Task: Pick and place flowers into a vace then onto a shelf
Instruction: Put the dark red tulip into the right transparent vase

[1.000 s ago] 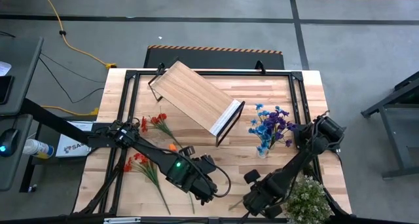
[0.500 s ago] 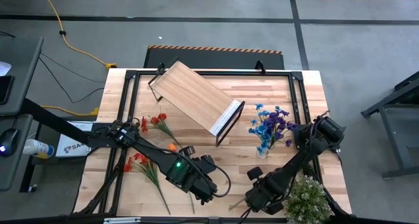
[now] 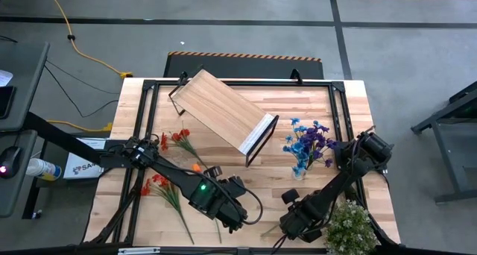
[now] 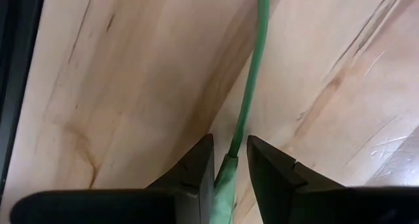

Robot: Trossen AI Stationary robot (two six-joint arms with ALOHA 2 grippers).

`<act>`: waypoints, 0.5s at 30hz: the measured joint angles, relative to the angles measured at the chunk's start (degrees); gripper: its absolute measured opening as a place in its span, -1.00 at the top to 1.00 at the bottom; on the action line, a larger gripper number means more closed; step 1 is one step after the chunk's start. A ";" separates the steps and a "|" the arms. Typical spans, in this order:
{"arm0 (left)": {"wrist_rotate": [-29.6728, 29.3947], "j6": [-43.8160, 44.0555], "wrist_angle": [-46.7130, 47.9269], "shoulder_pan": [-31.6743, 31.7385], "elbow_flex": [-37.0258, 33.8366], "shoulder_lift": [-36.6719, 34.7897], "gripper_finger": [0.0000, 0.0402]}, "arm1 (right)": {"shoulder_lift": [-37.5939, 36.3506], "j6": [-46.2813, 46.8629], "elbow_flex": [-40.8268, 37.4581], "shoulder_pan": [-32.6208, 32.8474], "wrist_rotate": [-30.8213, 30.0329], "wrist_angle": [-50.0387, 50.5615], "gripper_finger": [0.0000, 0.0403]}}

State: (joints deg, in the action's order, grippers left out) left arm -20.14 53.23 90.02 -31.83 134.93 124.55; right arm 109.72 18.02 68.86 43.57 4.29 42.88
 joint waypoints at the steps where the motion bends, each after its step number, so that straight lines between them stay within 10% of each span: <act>1: -0.02 0.14 -0.02 0.00 0.00 0.00 0.39 | -0.03 0.05 -0.09 0.00 0.02 -0.10 0.59; 15: -0.02 0.64 0.00 -0.02 0.02 0.00 0.39 | -0.25 0.66 -0.35 0.00 1.34 -0.10 0.95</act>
State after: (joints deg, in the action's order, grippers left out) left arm -20.16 53.87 90.02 -31.86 134.96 124.55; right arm 109.47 18.68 68.51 43.57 5.63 42.79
